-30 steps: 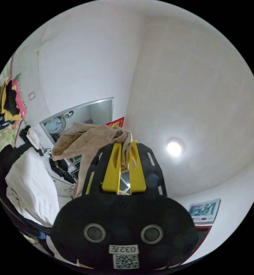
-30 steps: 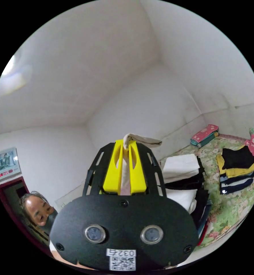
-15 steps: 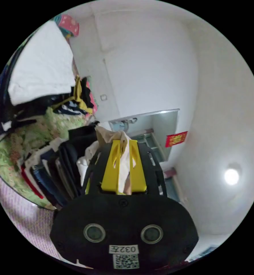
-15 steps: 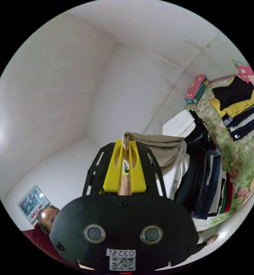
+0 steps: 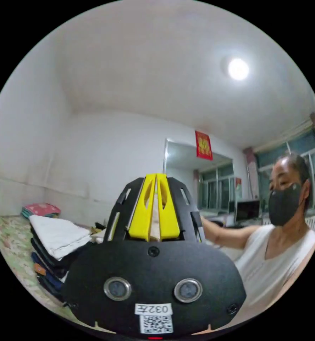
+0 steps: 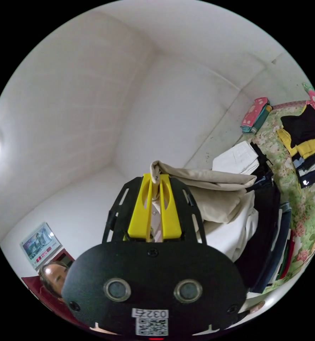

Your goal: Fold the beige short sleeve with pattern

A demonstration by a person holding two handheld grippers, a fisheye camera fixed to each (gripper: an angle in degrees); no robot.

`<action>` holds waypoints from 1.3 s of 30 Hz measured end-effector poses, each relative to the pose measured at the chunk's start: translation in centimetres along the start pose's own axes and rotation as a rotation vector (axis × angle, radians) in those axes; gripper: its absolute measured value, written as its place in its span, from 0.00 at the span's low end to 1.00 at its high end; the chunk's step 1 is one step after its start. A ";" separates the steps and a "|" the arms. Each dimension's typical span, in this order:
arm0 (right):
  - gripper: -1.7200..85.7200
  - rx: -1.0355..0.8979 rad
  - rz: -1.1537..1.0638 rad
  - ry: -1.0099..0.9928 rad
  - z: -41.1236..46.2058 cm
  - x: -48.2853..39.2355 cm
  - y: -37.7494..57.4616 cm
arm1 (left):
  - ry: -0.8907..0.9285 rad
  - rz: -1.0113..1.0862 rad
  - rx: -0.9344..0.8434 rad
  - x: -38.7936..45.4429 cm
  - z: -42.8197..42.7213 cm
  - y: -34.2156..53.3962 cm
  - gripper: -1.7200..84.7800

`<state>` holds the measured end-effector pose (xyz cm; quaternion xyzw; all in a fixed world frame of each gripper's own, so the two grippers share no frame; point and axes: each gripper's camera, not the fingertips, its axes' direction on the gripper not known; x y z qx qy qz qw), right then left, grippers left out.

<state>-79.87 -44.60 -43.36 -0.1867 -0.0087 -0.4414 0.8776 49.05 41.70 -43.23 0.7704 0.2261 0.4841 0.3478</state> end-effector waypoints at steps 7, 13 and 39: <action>0.05 -0.012 -0.007 -0.012 0.9 0.0 -0.4 | -0.202 0.465 -0.712 11.6 12.3 4.9 0.13; 0.06 -0.017 -0.019 -0.008 0.8 -0.1 -0.6 | -0.163 0.647 -0.923 14.8 15.7 8.0 0.15; 0.05 -0.020 -0.028 0.017 0.6 -0.3 -0.6 | -0.091 0.959 -1.063 15.2 19.1 9.6 0.14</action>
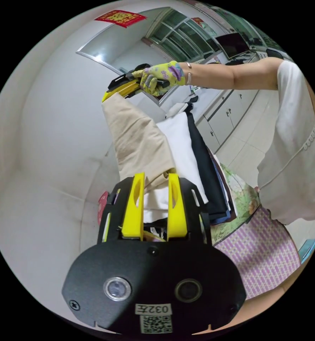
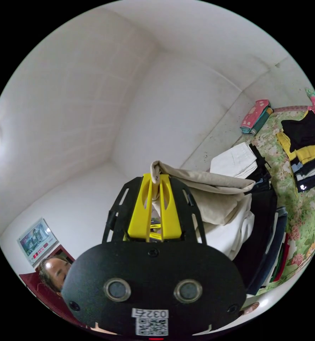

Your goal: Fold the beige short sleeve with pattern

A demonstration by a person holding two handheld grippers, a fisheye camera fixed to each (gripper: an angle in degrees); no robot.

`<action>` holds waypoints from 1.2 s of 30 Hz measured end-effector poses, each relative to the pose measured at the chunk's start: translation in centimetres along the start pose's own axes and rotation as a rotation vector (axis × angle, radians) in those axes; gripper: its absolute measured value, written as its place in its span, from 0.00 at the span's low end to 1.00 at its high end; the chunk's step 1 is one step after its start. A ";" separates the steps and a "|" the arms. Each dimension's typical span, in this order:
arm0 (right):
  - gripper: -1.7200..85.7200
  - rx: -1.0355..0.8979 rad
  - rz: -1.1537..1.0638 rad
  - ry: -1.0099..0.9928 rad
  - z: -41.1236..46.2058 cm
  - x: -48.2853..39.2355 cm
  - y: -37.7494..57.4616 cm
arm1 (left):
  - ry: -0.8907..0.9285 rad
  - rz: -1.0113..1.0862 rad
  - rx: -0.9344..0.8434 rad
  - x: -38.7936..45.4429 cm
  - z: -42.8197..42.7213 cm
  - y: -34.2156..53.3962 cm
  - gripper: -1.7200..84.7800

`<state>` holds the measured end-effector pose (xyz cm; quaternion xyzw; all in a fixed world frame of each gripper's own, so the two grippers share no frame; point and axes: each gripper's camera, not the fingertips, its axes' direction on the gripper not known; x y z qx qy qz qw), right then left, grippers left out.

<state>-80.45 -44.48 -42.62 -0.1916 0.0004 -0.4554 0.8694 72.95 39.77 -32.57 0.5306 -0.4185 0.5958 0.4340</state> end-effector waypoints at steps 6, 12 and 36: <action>0.05 -0.004 -0.003 0.001 -0.2 -0.3 0.1 | 0.047 0.071 -0.008 -0.7 0.9 1.1 0.10; 0.05 0.008 0.005 0.006 -1.1 -0.3 -0.2 | 0.094 -0.092 0.106 -4.7 -0.1 5.9 0.06; 0.05 -0.044 -0.090 -0.047 -3.9 -3.2 -1.4 | 0.322 -0.908 0.573 -18.8 -2.7 30.6 0.04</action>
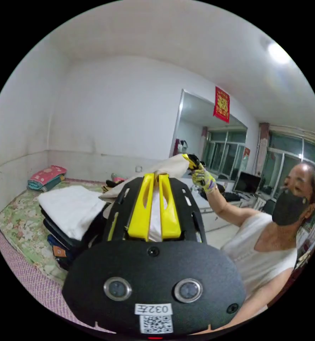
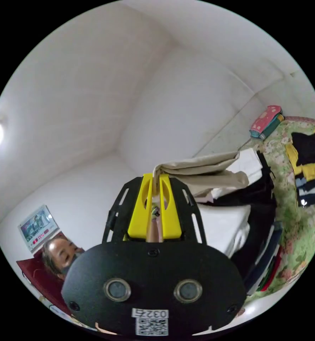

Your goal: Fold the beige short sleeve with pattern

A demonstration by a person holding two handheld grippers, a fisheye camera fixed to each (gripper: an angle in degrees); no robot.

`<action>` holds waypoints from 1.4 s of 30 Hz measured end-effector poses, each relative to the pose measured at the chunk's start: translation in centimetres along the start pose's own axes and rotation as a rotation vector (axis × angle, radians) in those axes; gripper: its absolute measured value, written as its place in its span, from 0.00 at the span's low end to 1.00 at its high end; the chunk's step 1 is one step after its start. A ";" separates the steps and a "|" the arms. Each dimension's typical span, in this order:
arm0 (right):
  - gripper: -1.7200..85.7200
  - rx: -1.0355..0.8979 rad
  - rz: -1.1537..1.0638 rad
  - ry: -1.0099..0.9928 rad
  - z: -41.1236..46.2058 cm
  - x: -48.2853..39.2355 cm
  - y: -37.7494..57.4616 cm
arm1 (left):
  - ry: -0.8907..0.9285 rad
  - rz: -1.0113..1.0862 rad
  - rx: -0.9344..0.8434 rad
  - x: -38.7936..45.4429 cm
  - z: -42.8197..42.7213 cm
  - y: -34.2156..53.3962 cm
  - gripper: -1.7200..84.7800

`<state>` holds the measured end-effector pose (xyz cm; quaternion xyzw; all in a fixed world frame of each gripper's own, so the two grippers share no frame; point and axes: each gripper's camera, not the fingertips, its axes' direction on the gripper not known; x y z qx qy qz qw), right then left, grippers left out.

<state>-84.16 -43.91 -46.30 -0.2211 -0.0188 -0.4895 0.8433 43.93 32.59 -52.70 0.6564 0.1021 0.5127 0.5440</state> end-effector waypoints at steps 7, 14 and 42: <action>0.05 -0.066 0.176 -0.055 -5.2 3.3 11.0 | 0.042 0.022 -0.181 5.7 1.4 9.3 0.04; 0.06 -0.064 0.079 -0.017 -7.3 -1.0 13.1 | -0.109 0.244 -0.219 12.5 0.5 10.2 0.04; 0.01 0.263 -0.358 0.391 -13.3 -12.9 34.3 | -0.394 0.225 0.061 25.3 -5.8 19.1 0.01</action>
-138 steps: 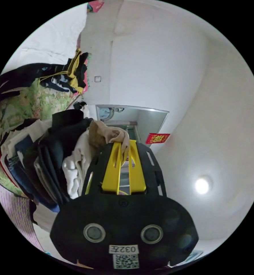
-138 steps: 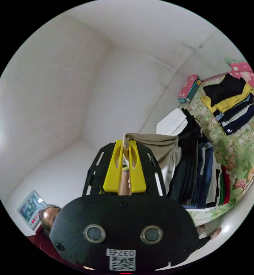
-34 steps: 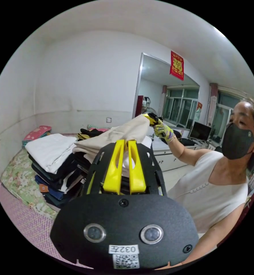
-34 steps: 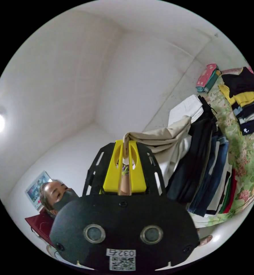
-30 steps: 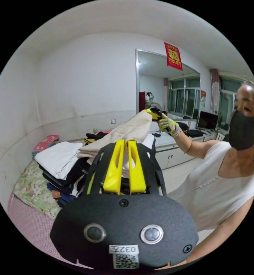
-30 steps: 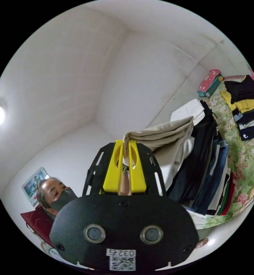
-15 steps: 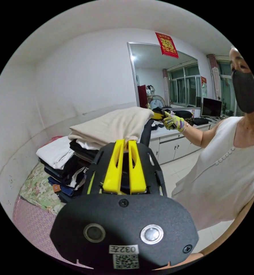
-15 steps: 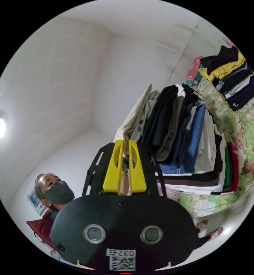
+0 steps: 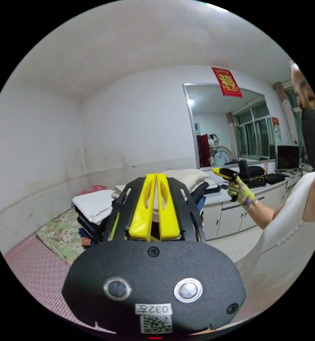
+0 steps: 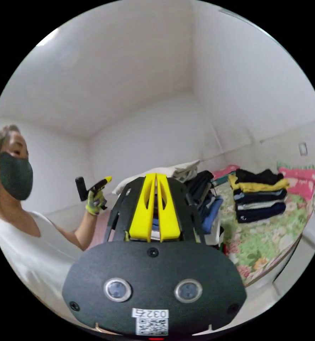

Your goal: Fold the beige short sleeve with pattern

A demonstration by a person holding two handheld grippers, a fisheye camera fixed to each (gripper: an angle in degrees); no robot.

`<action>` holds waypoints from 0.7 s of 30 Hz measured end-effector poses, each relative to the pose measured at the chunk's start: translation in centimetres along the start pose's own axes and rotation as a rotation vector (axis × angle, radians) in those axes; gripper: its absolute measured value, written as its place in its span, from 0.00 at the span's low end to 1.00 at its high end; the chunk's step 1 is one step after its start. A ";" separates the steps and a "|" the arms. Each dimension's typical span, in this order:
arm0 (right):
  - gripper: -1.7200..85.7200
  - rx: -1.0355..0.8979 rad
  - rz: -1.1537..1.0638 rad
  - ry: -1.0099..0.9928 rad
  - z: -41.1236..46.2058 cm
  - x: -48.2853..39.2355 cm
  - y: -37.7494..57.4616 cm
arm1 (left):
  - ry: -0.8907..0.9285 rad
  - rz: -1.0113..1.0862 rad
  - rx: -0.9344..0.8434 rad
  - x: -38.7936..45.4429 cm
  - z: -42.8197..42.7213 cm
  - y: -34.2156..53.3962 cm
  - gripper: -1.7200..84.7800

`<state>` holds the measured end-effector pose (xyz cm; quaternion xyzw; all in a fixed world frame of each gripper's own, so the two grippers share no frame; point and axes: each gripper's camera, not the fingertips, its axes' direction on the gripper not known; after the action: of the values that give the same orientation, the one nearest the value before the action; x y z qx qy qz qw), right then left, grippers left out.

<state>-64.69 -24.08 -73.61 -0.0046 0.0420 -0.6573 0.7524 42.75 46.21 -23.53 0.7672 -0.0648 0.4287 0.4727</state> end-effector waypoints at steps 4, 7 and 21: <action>0.01 -0.086 -0.296 0.078 5.2 -8.2 -1.7 | -0.134 0.026 -0.101 3.5 3.0 -1.3 0.01; 0.01 -0.180 -0.457 0.302 10.3 -13.5 -3.2 | -0.153 0.039 -0.166 5.5 5.1 -1.2 0.01; 0.01 -0.421 -0.559 0.660 20.7 -14.2 -0.3 | -0.161 -0.123 -0.097 8.3 7.5 5.5 0.01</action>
<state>-65.46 -11.07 -52.11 0.0409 0.4078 -0.7781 0.4761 49.58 39.91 -15.30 0.7778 -0.0762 0.3324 0.5280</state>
